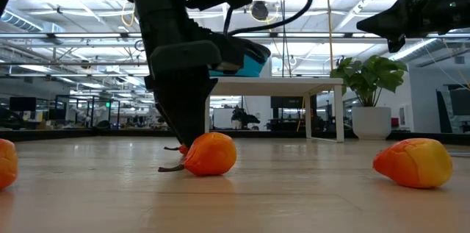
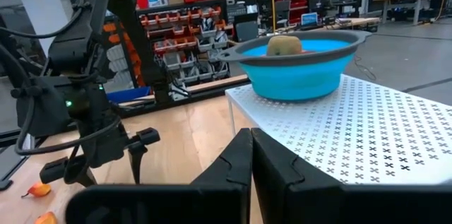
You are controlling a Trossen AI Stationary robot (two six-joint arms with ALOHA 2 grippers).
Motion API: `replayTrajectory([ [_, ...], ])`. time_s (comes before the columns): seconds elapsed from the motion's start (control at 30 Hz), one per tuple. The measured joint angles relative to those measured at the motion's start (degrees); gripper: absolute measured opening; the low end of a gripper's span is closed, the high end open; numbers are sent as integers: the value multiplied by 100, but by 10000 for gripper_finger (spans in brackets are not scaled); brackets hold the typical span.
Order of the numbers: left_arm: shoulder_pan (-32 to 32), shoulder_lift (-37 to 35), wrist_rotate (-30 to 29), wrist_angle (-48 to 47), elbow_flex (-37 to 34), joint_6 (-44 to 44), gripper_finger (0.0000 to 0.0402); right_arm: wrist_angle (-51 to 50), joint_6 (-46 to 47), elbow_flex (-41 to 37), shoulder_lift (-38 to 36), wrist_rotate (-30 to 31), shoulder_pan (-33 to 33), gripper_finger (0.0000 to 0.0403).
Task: Pick & Place Fruit
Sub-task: Put the peach into the blue strainer bowl on the shelf
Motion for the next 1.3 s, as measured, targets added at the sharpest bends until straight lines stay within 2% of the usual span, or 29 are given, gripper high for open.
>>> replayTrajectory([
  [0.77, 134, -48, -17, 45, -12, 224, 112, 0, 23, 0, 0, 18, 0, 0],
  [0.87, 200, -67, 2, 46, -12, 256, 101, 0, 24, 0, 0, 18, 0, 0],
  [1.03, 371, -217, 19, -14, -21, 375, 105, -1, 148, 0, 0, 14, 2, 0],
  [1.3, 773, -1252, 32, 162, -17, 529, 106, 0, 148, 0, 0, 4, 2, 0],
])
